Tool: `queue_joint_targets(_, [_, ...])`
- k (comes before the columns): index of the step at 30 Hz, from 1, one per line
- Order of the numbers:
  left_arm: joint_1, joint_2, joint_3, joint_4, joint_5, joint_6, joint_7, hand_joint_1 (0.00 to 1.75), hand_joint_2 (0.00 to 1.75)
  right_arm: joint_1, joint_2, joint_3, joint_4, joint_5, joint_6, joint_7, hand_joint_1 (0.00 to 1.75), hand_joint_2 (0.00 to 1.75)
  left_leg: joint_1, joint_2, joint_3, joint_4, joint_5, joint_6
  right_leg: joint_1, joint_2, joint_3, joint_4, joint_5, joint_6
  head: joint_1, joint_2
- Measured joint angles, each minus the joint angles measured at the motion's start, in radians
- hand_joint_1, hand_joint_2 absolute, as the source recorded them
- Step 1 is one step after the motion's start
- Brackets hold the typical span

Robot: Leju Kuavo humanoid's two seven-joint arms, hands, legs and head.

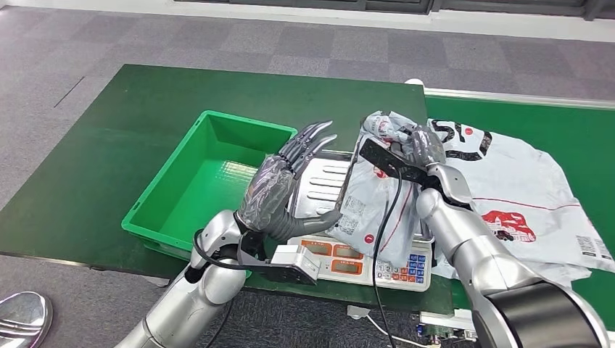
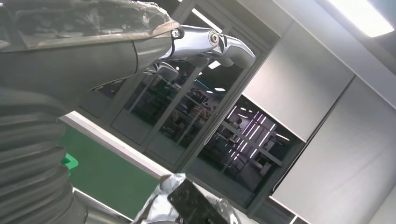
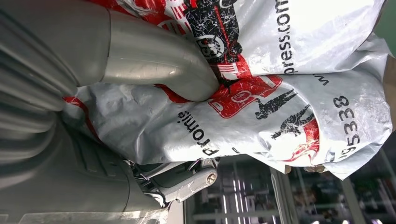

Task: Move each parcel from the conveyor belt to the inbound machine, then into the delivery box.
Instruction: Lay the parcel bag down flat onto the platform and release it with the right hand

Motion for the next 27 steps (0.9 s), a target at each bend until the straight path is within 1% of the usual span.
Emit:
queue_joint_targets(2, [0.0, 0.001, 0.0, 0.0, -0.002, 0.0, 0.002, 0.0, 1.75, 0.008, 0.0, 0.0, 0.005, -0.004, 0.004, -0.002, 0.0, 1.75, 0.0, 0.0, 0.0, 0.0, 0.0, 0.0, 0.0, 0.0, 0.0, 0.0, 0.0, 0.0, 0.0, 0.0])
queue_joint_targets(14, [-0.008, 0.001, -0.001, 0.004, -0.032, -0.001, 0.011, 0.0, 1.75, 0.025, 0.02, 0.0, 0.031, -0.006, -0.033, -0.017, 0.0, 1.75, 0.0, 0.0, 0.0, 0.0, 0.0, 0.0, 0.0, 0.0, 0.0, 0.0, 0.0, 0.0, 0.0, 0.0])
queue_joint_targets(19, [-0.015, 0.0, -0.002, 0.008, -0.034, -0.001, 0.011, 0.0, 1.75, 0.034, 0.018, 0.0, 0.033, -0.014, -0.068, -0.049, 0.0, 1.75, 0.0, 0.001, 0.0, 0.0, 0.0, 0.0, 0.0, 0.0, 0.0, 0.0, 0.0, 0.0, 0.0, 0.0])
queue_joint_targets(21, [-0.015, 0.0, -0.002, 0.009, -0.034, -0.001, 0.011, 0.0, 1.75, 0.04, 0.015, 0.0, 0.032, -0.021, -0.103, -0.07, 0.0, 1.75, 0.0, 0.001, 0.0, 0.0, 0.0, 0.0, 0.0, 0.0, 0.0, 0.0, 0.0, 0.0, 0.0, 0.0])
queue_joint_targets(23, [-0.016, 0.0, -0.004, 0.009, -0.034, -0.001, 0.012, 0.0, 1.75, 0.048, 0.01, -0.001, 0.021, -0.034, -0.162, -0.105, 0.0, 1.75, 0.0, 0.001, 0.0, 0.0, 0.0, 0.0, 0.0, 0.0, 0.0, 0.0, 0.0, 0.0, 0.0, 0.0])
queue_joint_targets(27, [-0.02, 0.0, -0.017, 0.013, -0.034, -0.001, 0.011, 0.0, 1.75, 0.073, -0.005, -0.016, -0.046, -0.081, -0.296, -0.208, 0.0, 1.75, 0.0, 0.001, 0.0, 0.0, 0.0, 0.0, 0.0, 0.0, 0.0, 0.0, 0.0, 0.0, 0.0, 0.0])
